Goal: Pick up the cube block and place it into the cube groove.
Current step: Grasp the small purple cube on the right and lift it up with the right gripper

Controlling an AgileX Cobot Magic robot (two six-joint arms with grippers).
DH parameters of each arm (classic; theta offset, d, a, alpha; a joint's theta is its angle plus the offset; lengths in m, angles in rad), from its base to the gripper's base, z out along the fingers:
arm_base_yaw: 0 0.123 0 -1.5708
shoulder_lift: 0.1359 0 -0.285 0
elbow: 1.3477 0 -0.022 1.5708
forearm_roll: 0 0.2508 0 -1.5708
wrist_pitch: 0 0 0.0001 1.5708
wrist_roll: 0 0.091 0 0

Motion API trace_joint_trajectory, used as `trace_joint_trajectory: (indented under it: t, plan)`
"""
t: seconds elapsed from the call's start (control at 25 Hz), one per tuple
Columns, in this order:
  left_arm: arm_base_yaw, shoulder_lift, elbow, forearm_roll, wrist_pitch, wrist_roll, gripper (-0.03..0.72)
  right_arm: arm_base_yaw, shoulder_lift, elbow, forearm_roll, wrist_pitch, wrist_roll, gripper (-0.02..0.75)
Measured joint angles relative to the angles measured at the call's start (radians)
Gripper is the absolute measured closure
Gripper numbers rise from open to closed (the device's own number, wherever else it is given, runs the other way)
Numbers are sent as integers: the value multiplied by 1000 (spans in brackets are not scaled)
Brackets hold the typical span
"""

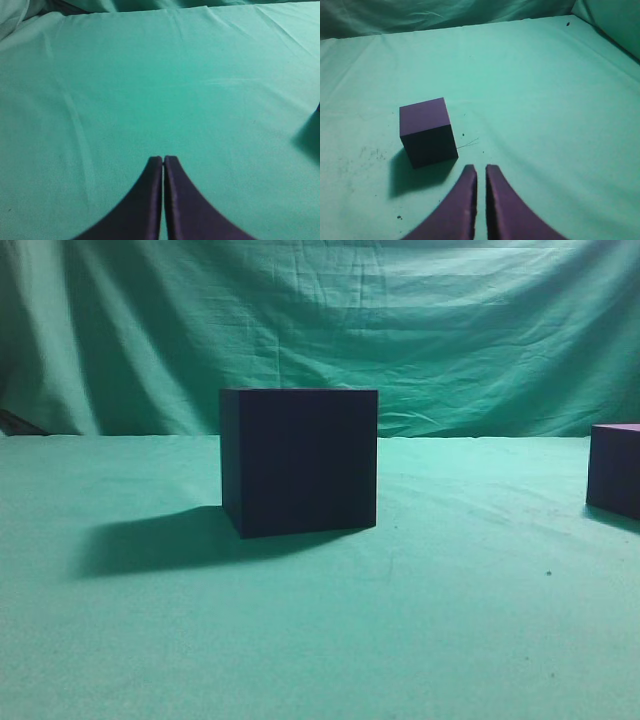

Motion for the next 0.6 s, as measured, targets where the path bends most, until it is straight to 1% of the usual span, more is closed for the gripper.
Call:
trace_joint_trajectory:
  t: [0.6]
  plan:
    - [0, 0, 0, 0, 0, 0, 688, 0, 0, 0, 0, 0, 0, 738]
